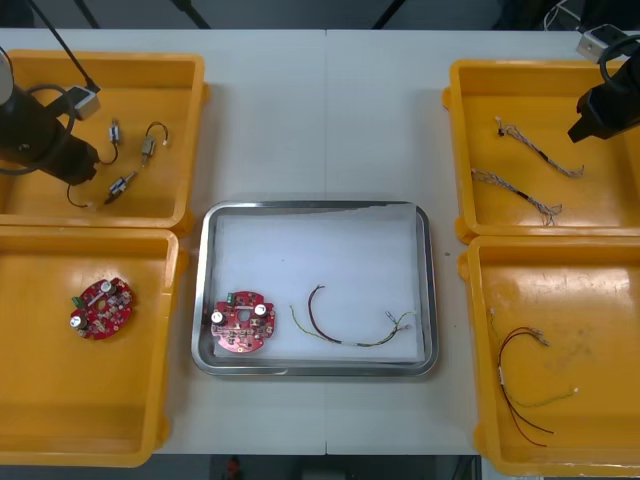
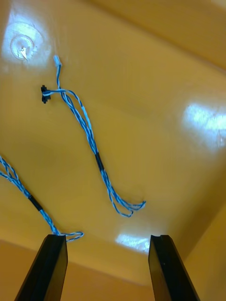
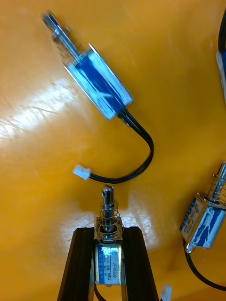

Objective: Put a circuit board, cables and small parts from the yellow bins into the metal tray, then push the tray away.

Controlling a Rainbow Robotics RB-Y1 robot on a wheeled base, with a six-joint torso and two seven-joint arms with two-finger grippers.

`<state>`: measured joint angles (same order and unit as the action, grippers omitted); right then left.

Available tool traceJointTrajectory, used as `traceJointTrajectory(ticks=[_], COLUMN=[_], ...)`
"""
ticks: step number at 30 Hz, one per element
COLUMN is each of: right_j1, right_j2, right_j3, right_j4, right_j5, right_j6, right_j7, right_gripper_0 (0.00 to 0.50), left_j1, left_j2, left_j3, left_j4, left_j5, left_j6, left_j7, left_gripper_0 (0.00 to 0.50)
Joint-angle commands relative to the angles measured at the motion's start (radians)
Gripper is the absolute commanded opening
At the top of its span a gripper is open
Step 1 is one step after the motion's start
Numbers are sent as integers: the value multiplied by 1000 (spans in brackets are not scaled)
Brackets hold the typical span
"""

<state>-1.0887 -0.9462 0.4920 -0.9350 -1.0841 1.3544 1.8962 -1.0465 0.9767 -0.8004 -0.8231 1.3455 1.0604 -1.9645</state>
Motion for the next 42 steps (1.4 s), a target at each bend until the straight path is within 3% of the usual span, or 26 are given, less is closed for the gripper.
traceJointTrajectory(ticks=[1,10,14,19,23,31,34,38,42], right_j1=[-91,-105,-105,-105,-105,-105,-103,-97,-92], right_j2=[53,146,152,155,156,156,159,172,176], right_j3=[-29,-18,36,114,155,188,189,189,214], right_j4=[107,294,329,358,358,358,360,358,360], right_j5=[3,12,-17,-77,-76,-72,-72,-72,-80], right_j6=[-57,-221,-275,-322,-327,-330,-330,-336,-340], right_j7=[155,454,511,538,541,537,538,534,531], right_gripper_0=[500,500,500,500,500,497,488,485,483], left_j1=[-67,-83,-83,-86,-84,-76,-49,3,19], left_j2=[73,88,92,96,96,99,100,99,99], left_j3=[66,171,228,273,290,290,293,300,300], left_j4=[10,52,48,-10,-82,-243,-350,-559,-654], left_j5=[-2,-20,-40,-135,-193,-209,-226,-301,-295], left_j6=[12,84,133,204,270,371,403,457,510], left_j7=[-99,-74,-17,107,248,509,639,892,961], left_gripper_0=[0,0,0,0,0,0,0,0,0])
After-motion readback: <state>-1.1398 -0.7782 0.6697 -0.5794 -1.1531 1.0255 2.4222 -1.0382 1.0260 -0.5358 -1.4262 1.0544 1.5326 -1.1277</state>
